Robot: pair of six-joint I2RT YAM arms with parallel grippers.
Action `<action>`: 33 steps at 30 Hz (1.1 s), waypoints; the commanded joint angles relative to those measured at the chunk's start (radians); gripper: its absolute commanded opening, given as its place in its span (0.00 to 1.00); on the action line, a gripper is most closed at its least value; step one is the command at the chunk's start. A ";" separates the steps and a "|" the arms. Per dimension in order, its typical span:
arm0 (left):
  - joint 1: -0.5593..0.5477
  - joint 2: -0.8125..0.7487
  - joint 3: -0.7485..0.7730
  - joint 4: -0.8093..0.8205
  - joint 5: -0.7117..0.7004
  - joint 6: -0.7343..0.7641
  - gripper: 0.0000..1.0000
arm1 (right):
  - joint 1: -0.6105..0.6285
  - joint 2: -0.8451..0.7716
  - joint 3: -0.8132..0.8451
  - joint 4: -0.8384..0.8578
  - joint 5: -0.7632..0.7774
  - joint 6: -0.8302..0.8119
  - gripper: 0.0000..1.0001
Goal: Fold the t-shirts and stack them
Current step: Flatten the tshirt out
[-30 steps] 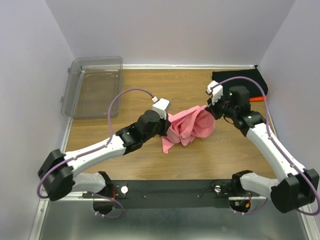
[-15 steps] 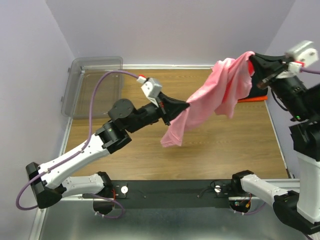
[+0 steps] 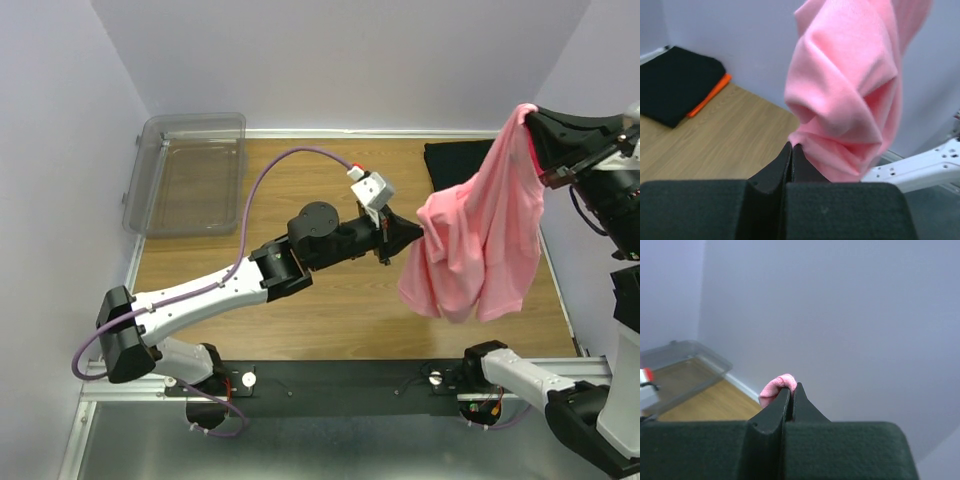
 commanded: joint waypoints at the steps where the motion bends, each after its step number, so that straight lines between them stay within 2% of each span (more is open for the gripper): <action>1: 0.051 -0.056 -0.175 0.037 -0.239 -0.043 0.05 | -0.016 0.093 -0.026 -0.002 -0.298 0.128 0.01; 4: 0.124 -0.133 -0.335 0.019 -0.303 -0.226 0.51 | -0.019 0.168 -0.120 0.084 -0.492 0.234 0.01; 5: 0.160 -0.223 -0.449 0.002 -0.323 -0.256 0.83 | -0.018 0.211 -0.201 0.174 -0.561 0.311 0.00; 6: 0.170 -0.278 -0.501 -0.018 -0.384 -0.282 0.93 | -0.015 0.231 -0.235 0.220 -0.578 0.351 0.01; 7: 0.181 -0.402 -0.544 -0.048 -0.412 -0.343 0.98 | -0.007 0.249 -0.267 0.265 -0.585 0.394 0.01; 10: 0.194 -0.594 -0.653 -0.183 -0.492 -0.410 0.98 | 0.120 0.370 -0.332 0.328 -0.496 0.359 0.01; 11: 0.196 -0.707 -0.676 -0.223 -0.503 -0.434 0.98 | 0.220 0.447 -0.332 0.322 -0.418 0.341 0.00; 13: 0.196 -0.792 -0.685 -0.281 -0.524 -0.451 0.98 | 0.314 0.548 -0.318 0.318 -0.324 0.315 0.00; 14: 0.198 -0.850 -0.687 -0.315 -0.529 -0.454 0.98 | 0.385 0.666 -0.272 0.319 -0.254 0.310 0.01; 15: 0.198 -0.872 -0.685 -0.329 -0.538 -0.456 0.98 | 0.417 0.721 -0.237 0.318 -0.215 0.315 0.05; 16: 0.198 -0.895 -0.682 -0.343 -0.540 -0.450 0.98 | 0.460 0.780 -0.196 0.313 -0.139 0.318 0.16; 17: 0.198 -0.898 -0.679 -0.351 -0.540 -0.450 0.98 | 0.474 0.844 -0.142 0.305 -0.093 0.319 0.31; 18: 0.198 -0.897 -0.674 -0.360 -0.540 -0.450 0.98 | 0.481 0.948 -0.022 0.287 -0.033 0.321 0.53; 19: 0.198 -0.894 -0.670 -0.364 -0.535 -0.447 0.98 | 0.482 0.999 0.057 0.264 0.027 0.316 0.63; 20: 0.198 -0.880 -0.656 -0.372 -0.532 -0.430 0.98 | 0.478 1.032 0.111 0.221 0.175 0.299 0.72; 21: 0.198 -0.868 -0.650 -0.380 -0.526 -0.425 0.98 | 0.470 1.049 0.146 0.212 0.219 0.255 0.77; 23: 0.199 -0.825 -0.630 -0.403 -0.531 -0.410 0.98 | 0.401 1.020 0.112 0.213 0.200 0.227 0.79; 24: 0.199 -0.808 -0.627 -0.406 -0.532 -0.393 0.98 | 0.369 0.985 0.066 0.213 0.154 0.232 0.79; 25: 0.199 -0.771 -0.625 -0.406 -0.532 -0.387 0.98 | 0.302 0.898 -0.048 0.213 0.091 0.212 0.79; 26: 0.201 -0.754 -0.631 -0.394 -0.528 -0.376 0.98 | 0.269 0.838 -0.135 0.213 -0.062 0.184 0.80; 27: 0.201 -0.735 -0.638 -0.377 -0.509 -0.366 0.98 | 0.237 0.784 -0.217 0.212 -0.134 0.149 0.82; 28: 0.202 -0.692 -0.648 -0.357 -0.497 -0.350 0.99 | 0.188 0.732 -0.393 0.206 -0.188 0.076 0.83; 29: 0.204 -0.664 -0.671 -0.333 -0.485 -0.350 0.98 | 0.175 0.672 -0.395 0.192 -0.219 0.039 0.83; 30: 0.211 -0.635 -0.682 -0.278 -0.470 -0.346 0.98 | 0.165 0.582 -0.553 0.160 -0.216 0.004 0.83; 31: 0.222 -0.601 -0.690 -0.241 -0.415 -0.333 0.98 | 0.162 0.535 -0.641 0.141 -0.215 -0.033 0.83; 32: 0.230 -0.517 -0.694 -0.202 -0.384 -0.315 0.98 | 0.151 0.498 -0.713 0.129 -0.213 -0.079 0.83; 33: 0.257 -0.422 -0.676 -0.118 -0.326 -0.310 0.98 | 0.146 0.433 -0.899 0.126 -0.223 -0.095 0.83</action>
